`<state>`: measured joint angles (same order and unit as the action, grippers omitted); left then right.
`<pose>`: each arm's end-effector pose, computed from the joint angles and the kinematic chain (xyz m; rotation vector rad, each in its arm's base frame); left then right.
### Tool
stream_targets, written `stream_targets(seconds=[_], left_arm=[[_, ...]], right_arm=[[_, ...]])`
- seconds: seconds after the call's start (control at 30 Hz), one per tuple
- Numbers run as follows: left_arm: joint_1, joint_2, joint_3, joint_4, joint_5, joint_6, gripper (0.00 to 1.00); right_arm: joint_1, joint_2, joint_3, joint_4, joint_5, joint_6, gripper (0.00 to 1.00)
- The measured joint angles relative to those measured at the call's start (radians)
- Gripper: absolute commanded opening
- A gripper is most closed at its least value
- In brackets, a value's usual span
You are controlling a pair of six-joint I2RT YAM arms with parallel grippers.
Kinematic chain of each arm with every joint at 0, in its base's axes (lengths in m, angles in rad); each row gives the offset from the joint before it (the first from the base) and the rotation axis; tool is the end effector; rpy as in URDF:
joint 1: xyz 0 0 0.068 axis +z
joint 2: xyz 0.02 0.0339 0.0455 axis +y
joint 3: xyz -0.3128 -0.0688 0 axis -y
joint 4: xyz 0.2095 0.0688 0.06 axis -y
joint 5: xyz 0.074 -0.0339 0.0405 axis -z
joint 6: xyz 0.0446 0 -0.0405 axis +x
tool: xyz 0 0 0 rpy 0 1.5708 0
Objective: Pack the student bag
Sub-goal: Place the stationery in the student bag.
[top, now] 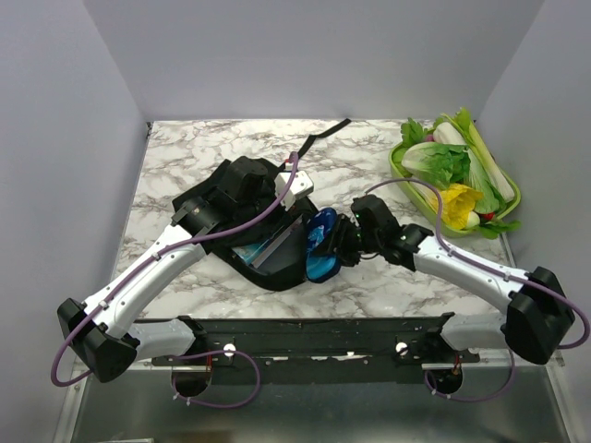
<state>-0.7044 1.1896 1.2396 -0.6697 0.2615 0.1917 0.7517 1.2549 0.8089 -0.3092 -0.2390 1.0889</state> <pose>0.1489 -0.1417 0.4062 1.0972 1.9356 -0.5722 0.1558 0.1601 0.2942 0.3053 2.6022 1.0898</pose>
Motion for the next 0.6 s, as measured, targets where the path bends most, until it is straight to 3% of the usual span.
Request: stream_targets(seconds=[0.23, 0.5, 0.6], left_arm=[[-0.003, -0.002, 0.0, 0.0, 0.0, 0.003, 0.0], [-0.005, -0.01, 0.0, 0.002, -0.002, 0.003, 0.0], [-0.006, -0.01, 0.0, 0.002, -0.003, 0.002, 0.0]], right_arm=[[0.003, 0.155, 0.185, -0.056, 0.007, 0.094, 0.4], [0.061, 0.398, 0.571, -0.366, 0.168, 0.144, 0.37], [0.096, 0.465, 0.647, -0.423, 0.233, 0.156, 0.43]])
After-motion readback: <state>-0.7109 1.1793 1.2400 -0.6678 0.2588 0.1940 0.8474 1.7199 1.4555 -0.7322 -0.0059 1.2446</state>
